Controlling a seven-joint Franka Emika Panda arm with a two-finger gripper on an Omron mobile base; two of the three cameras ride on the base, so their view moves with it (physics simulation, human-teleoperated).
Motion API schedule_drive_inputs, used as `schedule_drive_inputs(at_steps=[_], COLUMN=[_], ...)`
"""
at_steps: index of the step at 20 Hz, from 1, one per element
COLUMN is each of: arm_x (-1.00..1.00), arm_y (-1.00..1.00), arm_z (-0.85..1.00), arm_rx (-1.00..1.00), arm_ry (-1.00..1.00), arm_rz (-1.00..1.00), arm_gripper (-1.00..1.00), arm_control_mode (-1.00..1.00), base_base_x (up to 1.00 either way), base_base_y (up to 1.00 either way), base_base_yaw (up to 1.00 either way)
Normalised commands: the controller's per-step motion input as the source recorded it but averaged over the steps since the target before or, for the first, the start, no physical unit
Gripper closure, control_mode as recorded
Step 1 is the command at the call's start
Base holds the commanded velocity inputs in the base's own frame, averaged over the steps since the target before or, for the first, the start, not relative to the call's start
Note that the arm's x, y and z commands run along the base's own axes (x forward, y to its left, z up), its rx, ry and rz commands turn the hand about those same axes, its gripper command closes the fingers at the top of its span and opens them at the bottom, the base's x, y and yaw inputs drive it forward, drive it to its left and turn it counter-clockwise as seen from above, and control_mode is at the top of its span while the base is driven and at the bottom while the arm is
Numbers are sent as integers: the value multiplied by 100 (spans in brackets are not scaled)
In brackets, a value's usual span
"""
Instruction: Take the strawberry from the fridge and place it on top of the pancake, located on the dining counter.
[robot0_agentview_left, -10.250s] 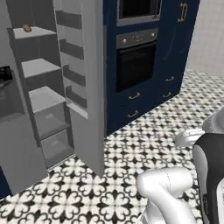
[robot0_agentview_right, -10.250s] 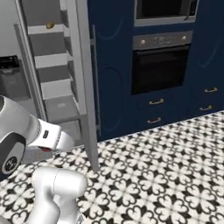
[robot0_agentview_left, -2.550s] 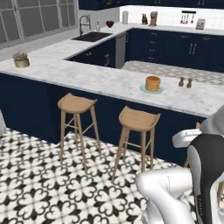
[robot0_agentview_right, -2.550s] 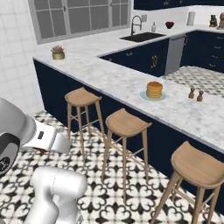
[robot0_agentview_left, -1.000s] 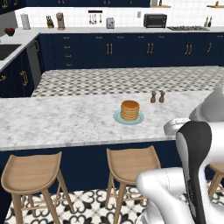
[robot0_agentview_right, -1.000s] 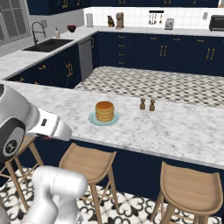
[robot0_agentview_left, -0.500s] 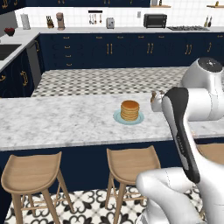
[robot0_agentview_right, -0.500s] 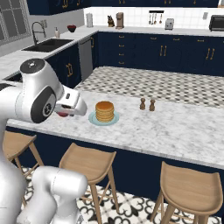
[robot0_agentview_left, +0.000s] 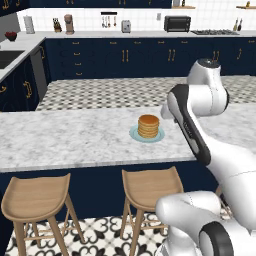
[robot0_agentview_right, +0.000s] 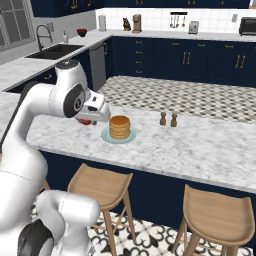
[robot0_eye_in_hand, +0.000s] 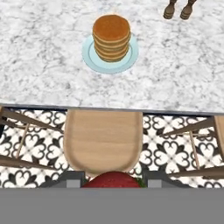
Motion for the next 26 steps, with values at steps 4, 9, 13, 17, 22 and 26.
schedule_drive_inputs(at_steps=[4, 9, 13, 17, 22, 26], arm_x=[61, 58, 43, 39, 40, 47], arm_y=[0, 0, 0, 0, 0, 0], arm_z=[-18, -23, -25, -32, -36, -24], arm_rx=[0, 0, 0, 0, 0, 0], arm_ry=[12, 11, 3, 0, 0, 0], arm_rz=[2, 3, 3, 3, 2, 1], arm_gripper=[100, 100, 100, 100, 100, 100], arm_control_mode=[-100, -100, -100, -100, -100, -100], base_base_x=[0, 0, 0, 0, 0, 0], base_base_y=[0, 0, 0, 0, 0, 0], base_base_yaw=[0, 0, 0, 0, 0, 0])
